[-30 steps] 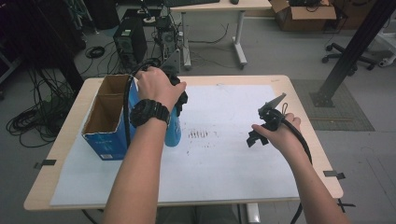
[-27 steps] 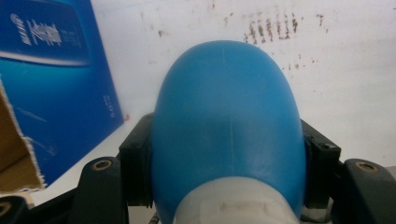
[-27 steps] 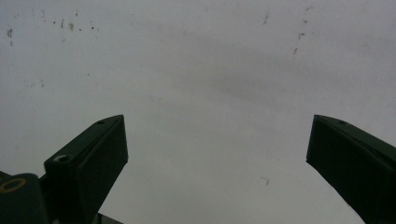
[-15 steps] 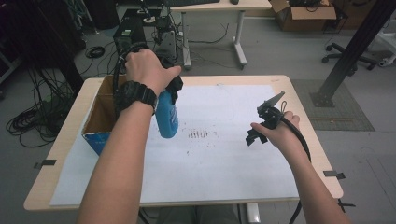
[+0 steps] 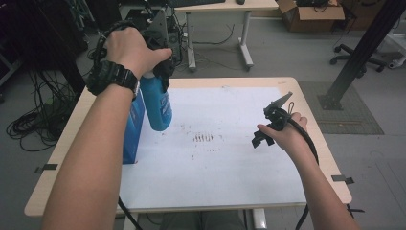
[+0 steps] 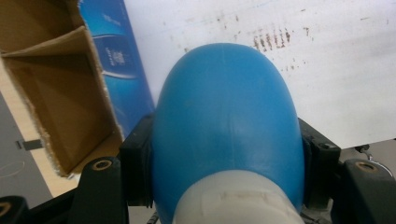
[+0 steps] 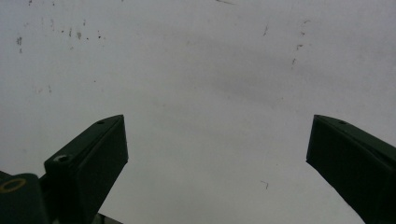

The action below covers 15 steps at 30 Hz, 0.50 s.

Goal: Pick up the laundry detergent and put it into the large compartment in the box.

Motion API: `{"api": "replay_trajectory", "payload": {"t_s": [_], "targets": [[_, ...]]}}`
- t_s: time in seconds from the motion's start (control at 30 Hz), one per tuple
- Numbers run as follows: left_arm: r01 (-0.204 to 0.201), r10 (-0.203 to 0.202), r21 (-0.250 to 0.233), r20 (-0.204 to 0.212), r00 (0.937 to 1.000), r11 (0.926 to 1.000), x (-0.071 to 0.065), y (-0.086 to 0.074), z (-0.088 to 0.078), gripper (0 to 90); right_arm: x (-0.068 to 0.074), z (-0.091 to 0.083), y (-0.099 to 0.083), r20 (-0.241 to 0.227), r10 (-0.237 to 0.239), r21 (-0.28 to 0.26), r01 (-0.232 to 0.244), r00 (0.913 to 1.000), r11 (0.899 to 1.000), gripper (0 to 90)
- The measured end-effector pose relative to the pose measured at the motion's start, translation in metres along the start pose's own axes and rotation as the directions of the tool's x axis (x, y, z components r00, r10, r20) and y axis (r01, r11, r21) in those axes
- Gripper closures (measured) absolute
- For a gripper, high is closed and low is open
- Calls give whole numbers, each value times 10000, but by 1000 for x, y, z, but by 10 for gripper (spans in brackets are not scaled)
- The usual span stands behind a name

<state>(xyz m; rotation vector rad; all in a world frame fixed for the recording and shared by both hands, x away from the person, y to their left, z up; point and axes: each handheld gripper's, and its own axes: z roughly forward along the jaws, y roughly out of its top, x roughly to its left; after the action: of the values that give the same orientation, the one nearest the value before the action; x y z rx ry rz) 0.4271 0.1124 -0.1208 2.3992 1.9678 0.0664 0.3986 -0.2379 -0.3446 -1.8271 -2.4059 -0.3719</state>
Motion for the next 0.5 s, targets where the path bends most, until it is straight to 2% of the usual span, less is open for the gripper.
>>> {"api": "replay_trajectory", "payload": {"t_s": [0.23, 0.3, 0.33, 0.4, 0.5], "targets": [[250, -249, -213, 80, 9997, 9995, 15, -2, -15, 371, 0, -1, 1, 40, 50, 0, -50, 10000, 10000, 55], [330, -328, -297, 69, 9994, 9990, 21, -2, -19, 371, 0, -3, 1, 55, 76, -41, -76, 10000, 10000, 55], [439, -437, -367, 39, 9990, 9984, 29, -3, -22, 371, -1, -3, 2, 49, 75, -51, -75, 10000, 10000, 55], [493, -492, -386, 26, 9988, 9980, 32, -4, -23, 371, -1, -4, 2, 44, 75, -68, -75, 10000, 9999, 55], [656, -659, -406, -58, 9978, 9970, 45, -6, -26, 371, -2, -4, 1, 54, 107, -65, -106, 9999, 9999, 55]]}}
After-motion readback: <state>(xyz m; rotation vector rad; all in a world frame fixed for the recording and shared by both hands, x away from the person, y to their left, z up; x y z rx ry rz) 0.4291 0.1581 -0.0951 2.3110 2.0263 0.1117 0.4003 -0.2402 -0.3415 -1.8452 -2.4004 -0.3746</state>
